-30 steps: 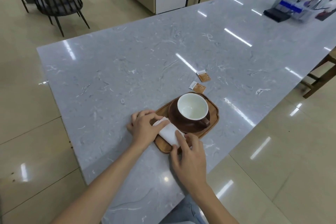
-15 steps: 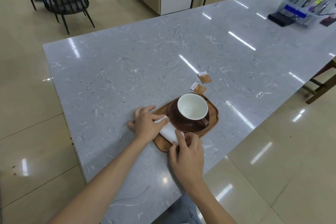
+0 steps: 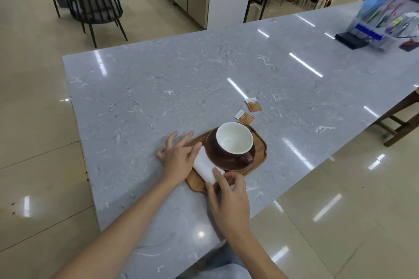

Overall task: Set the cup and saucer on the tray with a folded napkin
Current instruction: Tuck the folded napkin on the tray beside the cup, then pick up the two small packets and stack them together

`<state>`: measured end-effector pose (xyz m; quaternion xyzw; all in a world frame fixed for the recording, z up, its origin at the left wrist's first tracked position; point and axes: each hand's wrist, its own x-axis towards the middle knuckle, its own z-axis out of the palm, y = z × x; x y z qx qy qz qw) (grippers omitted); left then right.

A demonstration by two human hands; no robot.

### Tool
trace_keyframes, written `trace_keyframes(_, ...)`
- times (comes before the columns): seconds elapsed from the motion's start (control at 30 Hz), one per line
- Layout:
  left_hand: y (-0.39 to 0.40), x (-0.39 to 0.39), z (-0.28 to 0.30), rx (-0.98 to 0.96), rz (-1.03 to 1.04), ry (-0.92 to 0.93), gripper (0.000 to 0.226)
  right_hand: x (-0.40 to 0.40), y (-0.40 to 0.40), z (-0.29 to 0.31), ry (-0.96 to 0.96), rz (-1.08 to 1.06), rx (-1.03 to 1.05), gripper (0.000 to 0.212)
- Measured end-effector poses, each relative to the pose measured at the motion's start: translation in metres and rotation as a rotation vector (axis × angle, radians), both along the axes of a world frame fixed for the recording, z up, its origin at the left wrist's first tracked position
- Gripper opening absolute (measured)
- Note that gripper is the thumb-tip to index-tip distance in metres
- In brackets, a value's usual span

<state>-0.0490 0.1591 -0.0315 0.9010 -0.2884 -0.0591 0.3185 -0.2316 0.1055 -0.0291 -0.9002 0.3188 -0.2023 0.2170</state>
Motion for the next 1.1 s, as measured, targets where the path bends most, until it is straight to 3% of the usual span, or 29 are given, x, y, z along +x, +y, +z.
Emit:
trace_keyframes(0.17,0.002,0.014,0.006,-0.149,-0.025,0.036,0.043,-0.015,-0.035,0.030,-0.115,0.103,0.121,0.033)
trace_keyframes(0.23,-0.002,0.030,0.013,-0.202,-0.027,0.041,0.032,-0.017,-0.065,0.043,-0.204,0.141,0.150,0.025)
trace_keyframes(0.4,-0.036,0.054,0.032,-0.124,0.026,0.043,0.027,0.000,-0.163,0.067,-0.225,0.191,0.186,0.015)
trace_keyframes(0.6,-0.092,0.058,0.042,-0.133,0.064,0.254,0.026,0.057,-0.271,0.053,-0.050,0.255,0.216,0.016)
trace_keyframes(0.73,-0.123,0.064,0.041,-0.131,0.088,0.401,0.017,0.100,-0.307,0.034,0.165,0.262,0.287,0.033)
trace_keyframes(0.83,-0.140,0.064,0.040,-0.136,0.128,0.545,0.026,0.124,-0.313,0.023,0.282,0.264,0.294,0.042)
trace_keyframes(0.97,-0.147,0.065,0.039,-0.112,0.168,0.665,0.029,0.143,-0.311,0.012,0.335,0.270,0.323,0.037)
trace_keyframes(1.1,-0.147,0.067,0.036,-0.093,0.142,0.650,0.023,0.151,-0.321,0.010,0.348,0.286,0.482,0.027)
